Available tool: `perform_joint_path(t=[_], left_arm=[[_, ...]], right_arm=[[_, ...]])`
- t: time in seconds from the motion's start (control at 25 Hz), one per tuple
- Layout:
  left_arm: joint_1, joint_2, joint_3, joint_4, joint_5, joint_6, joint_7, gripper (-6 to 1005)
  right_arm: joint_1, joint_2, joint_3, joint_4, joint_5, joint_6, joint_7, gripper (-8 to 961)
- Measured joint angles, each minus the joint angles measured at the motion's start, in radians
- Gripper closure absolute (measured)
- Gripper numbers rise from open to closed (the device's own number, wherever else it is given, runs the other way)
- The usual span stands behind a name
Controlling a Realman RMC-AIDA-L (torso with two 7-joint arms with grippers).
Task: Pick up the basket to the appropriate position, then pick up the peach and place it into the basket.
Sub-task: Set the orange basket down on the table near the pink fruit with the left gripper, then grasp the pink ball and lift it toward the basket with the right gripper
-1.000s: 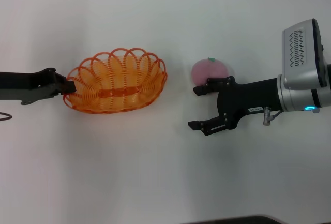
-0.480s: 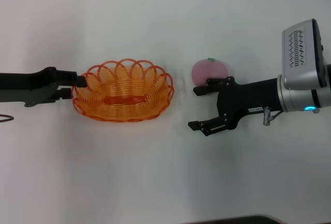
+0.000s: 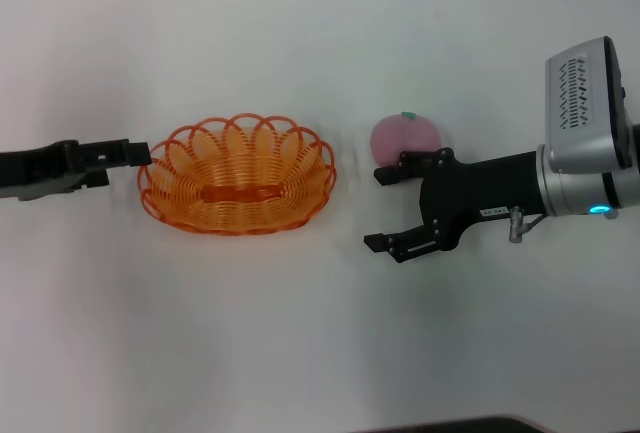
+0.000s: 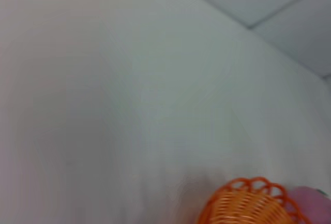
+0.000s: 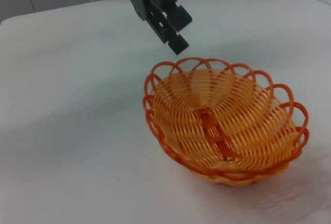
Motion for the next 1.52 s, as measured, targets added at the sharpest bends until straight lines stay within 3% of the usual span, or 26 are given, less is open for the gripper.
perform_joint_path(t=[0.12,0.16,0.32,0.44,0.56,0.96,1.16,1.52], left_arm=[[0.002,0.01,-0.049,-0.039,-0.041,0.04,0.123,136],[0.023,0.018,-0.127,-0.088,-0.13,0.11,0.353,98],[0.073,0.014,-0.168,-0.11,-0.222,0.183,0.647,101],[0.12,-0.003,-0.168,-0.118,-0.259,0.206,0.924,103],[0.147,-0.016,-0.161,-0.123,-0.262,0.207,1.092,102],[0.181,-0.016,-0.158,-0.13,-0.11,0.239,1.187,107],[0.22,-0.025,-0.158,-0.156,-0.097,0.249,1.268,108],[0.223,-0.024,-0.164,-0.224,-0.051,0.222,1.269,108]], right_arm=[[0.001,0.0,0.002,0.0,0.0,0.0,0.0,15],[0.002,0.0,0.004,0.0,0.0,0.0,0.0,15],[0.004,0.0,0.004,0.0,0.0,0.0,0.0,15],[0.008,0.0,0.003,0.0,0.001,0.0,0.0,15],[0.01,0.0,0.001,0.0,0.002,0.0,0.0,15],[0.011,0.002,0.005,-0.002,0.005,-0.003,0.0,15],[0.011,0.002,0.006,-0.001,0.005,-0.002,0.0,15],[0.007,0.003,0.007,-0.006,0.006,-0.01,0.004,14]])
